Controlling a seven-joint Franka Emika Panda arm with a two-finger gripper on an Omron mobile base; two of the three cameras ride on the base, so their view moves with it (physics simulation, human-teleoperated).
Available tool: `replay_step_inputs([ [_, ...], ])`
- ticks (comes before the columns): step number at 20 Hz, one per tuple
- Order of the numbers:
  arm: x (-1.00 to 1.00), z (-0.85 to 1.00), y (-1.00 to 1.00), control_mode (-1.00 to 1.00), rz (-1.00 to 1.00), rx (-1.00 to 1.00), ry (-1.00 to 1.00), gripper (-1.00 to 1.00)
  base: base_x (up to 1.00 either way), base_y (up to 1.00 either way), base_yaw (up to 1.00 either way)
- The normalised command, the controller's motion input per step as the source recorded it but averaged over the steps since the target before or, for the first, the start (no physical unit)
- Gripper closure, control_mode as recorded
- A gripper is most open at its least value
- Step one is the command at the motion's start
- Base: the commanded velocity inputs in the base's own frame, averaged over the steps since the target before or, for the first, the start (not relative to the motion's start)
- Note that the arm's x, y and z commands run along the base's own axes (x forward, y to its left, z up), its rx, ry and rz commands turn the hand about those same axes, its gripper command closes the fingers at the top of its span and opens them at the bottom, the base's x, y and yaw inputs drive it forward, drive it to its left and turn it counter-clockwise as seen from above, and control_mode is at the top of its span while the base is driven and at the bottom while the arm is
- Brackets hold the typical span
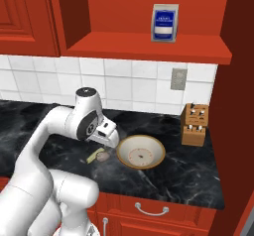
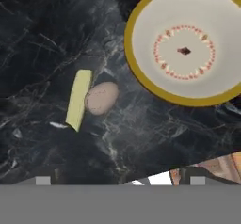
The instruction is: Pick the egg and butter from the fridge and place them by the bowl for mixing.
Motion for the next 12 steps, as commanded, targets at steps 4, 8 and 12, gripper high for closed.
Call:
replay_step_inputs([
  [4,-0.89,0.76,-0.02,-1.00,0.22,0.00,-0.07,-1.00,0.00,0.00,0.00],
  [8,-0.90,0.92,0.00,-1.00,0.10,0.00,-0.03,-1.00,0.00,0.00,0.00],
  [12,-0.83,0.99,0.00,-1.00,0.01,0.00,-0.01,-1.00,0.00,0.00,0.00],
])
